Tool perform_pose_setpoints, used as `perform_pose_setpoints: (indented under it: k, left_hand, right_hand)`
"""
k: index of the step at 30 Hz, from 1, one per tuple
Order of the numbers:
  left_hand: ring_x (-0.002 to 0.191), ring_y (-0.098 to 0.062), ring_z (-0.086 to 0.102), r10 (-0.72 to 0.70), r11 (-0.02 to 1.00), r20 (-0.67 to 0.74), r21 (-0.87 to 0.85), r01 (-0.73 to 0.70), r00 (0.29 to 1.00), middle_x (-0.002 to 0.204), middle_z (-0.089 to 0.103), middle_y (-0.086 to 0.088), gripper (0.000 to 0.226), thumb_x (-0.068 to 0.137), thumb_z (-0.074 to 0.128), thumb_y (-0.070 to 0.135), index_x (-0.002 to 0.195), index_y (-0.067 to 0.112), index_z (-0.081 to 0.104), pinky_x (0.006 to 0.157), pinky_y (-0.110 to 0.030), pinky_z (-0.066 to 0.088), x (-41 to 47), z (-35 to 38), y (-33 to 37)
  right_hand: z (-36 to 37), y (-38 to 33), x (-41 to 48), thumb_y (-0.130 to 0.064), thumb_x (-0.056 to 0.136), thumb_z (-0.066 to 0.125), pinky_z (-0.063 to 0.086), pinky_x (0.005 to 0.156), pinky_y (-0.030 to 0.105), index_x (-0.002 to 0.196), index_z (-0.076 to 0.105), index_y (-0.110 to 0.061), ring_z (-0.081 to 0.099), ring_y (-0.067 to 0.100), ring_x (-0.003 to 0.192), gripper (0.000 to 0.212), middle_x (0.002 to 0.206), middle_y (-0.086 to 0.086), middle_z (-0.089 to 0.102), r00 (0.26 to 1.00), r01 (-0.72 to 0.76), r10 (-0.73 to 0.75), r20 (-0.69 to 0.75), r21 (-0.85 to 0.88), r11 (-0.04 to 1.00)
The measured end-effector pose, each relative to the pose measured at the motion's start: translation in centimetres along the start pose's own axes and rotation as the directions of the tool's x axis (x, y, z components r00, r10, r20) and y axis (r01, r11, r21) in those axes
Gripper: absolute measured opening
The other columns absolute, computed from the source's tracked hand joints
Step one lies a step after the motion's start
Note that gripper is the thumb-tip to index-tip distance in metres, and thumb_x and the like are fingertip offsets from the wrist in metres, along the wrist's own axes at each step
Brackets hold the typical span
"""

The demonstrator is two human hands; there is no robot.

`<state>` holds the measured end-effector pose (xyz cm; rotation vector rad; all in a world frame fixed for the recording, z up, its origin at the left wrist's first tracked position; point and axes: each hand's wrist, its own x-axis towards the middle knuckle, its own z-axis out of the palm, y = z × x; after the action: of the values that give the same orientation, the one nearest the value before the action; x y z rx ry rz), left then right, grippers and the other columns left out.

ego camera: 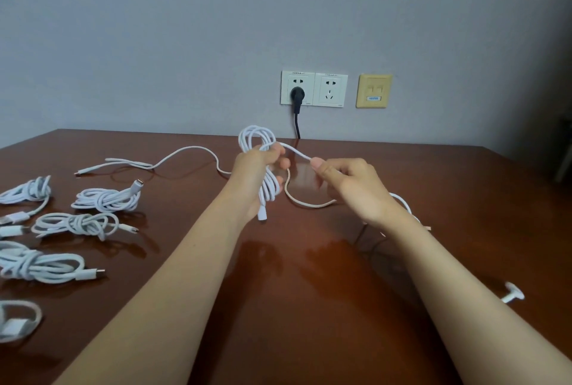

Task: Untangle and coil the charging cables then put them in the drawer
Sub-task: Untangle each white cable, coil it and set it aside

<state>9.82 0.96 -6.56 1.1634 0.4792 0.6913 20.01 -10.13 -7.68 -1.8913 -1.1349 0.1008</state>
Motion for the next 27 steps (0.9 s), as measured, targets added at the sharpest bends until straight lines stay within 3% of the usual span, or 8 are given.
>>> perform_pose_setpoints:
  k: [5, 8, 11, 16, 18, 20, 23, 27]
  left_hand:
    - [0.027, -0.008, 0.037, -0.004, 0.942, 0.061, 0.336, -0.017, 0.998, 0.045, 0.05, 0.001, 0.019, 0.093, 0.052, 0.011, 0.075, 0.009, 0.058, 0.035, -0.013, 0.031, -0.1, 0.5, -1.1]
    - [0.03, -0.011, 0.04, -0.022, 0.873, 0.076, 0.487, -0.018, 0.997, 0.046, 0.05, -0.001, 0.022, 0.091, 0.056, 0.017, 0.072, 0.008, 0.057, 0.039, -0.018, 0.036, -0.2, 1.0, -1.5]
    - [0.034, -0.013, 0.039, -0.023, 0.849, 0.089, 0.528, -0.027, 0.996, 0.046, 0.049, -0.003, 0.026, 0.089, 0.055, 0.012, 0.064, 0.007, 0.057, 0.044, -0.022, 0.038, -0.3, 0.7, -1.5]
    - [0.037, -0.011, 0.036, -0.031, 0.873, 0.233, 0.479, -0.087, 0.972, 0.046, 0.049, 0.003, 0.021, 0.094, 0.052, 0.013, 0.075, 0.014, 0.06, 0.04, -0.019, 0.035, -0.4, 0.7, -1.6]
    - [0.036, -0.011, 0.036, -0.048, 0.877, 0.237, 0.475, -0.073, 0.97, 0.043, 0.048, 0.005, 0.018, 0.094, 0.052, 0.013, 0.078, 0.015, 0.058, 0.039, -0.018, 0.035, -0.4, 0.8, -1.5]
    - [0.032, -0.009, 0.036, -0.097, 0.887, 0.242, 0.46, -0.026, 0.965, 0.041, 0.047, 0.004, 0.017, 0.093, 0.052, 0.01, 0.077, 0.014, 0.054, 0.036, -0.017, 0.033, -0.6, 0.7, -1.3]
    - [0.031, -0.006, 0.032, -0.252, 0.898, 0.32, 0.428, 0.098, 0.913, 0.039, 0.038, 0.004, 0.025, 0.093, 0.049, 0.004, 0.07, 0.014, 0.048, 0.033, -0.014, 0.028, -1.0, 0.7, -1.0]
    - [0.032, -0.005, 0.027, -0.336, 0.866, 0.352, 0.479, 0.14, 0.873, 0.037, 0.032, 0.006, 0.026, 0.094, 0.048, 0.008, 0.069, 0.015, 0.044, 0.033, -0.014, 0.026, -1.3, 1.0, -1.7]
  right_hand:
    - [0.4, -0.4, 0.1, -0.01, 0.087, 0.041, 0.037, 0.059, 0.025, 0.078, 0.067, -0.029, 0.047, 0.006, 0.049, 0.034, 0.059, -0.003, 0.064, 0.992, -0.02, 0.007, 0.123, 0.107, 0.994]
    - [0.4, -0.6, 0.0, -0.002, 0.085, 0.043, 0.039, 0.06, 0.016, 0.08, 0.064, -0.023, 0.051, 0.004, 0.054, 0.03, 0.06, -0.007, 0.063, 0.99, -0.008, -0.022, 0.14, 0.211, 0.977]
    - [0.4, -0.7, 0.0, -0.011, 0.089, 0.051, 0.037, 0.06, 0.012, 0.084, 0.061, -0.02, 0.049, 0.001, 0.056, 0.015, 0.058, -0.009, 0.062, 0.988, 0.004, -0.041, 0.151, 0.236, 0.972]
    - [0.1, -0.1, 0.4, -0.015, 0.091, 0.056, 0.032, 0.05, 0.01, 0.083, 0.064, -0.017, 0.046, -0.002, 0.045, 0.011, 0.059, -0.006, 0.055, 1.0, 0.019, -0.015, -0.02, 0.219, 0.976]
    - [0.1, -0.1, 0.3, -0.019, 0.091, 0.057, 0.035, 0.054, 0.013, 0.085, 0.063, -0.017, 0.048, 0.002, 0.053, 0.009, 0.062, -0.006, 0.054, 0.995, 0.075, -0.067, -0.072, 0.115, 0.991]
    - [0.4, -0.1, 0.1, -0.023, 0.091, 0.056, 0.041, 0.063, 0.026, 0.085, 0.061, -0.02, 0.053, 0.015, 0.066, 0.009, 0.066, -0.007, 0.056, 0.982, 0.148, -0.148, -0.119, -0.012, 0.989]
    - [0.6, -0.4, -0.3, -0.026, 0.092, 0.051, 0.034, 0.06, 0.03, 0.084, 0.053, -0.023, 0.05, 0.018, 0.067, 0.008, 0.067, -0.007, 0.057, 0.951, 0.23, -0.263, -0.159, -0.203, 0.952]
    - [0.4, -0.5, -0.3, -0.022, 0.092, 0.048, 0.033, 0.059, 0.031, 0.089, 0.045, -0.026, 0.047, 0.019, 0.064, 0.006, 0.065, -0.008, 0.054, 0.951, 0.253, -0.283, -0.126, -0.209, 0.945]
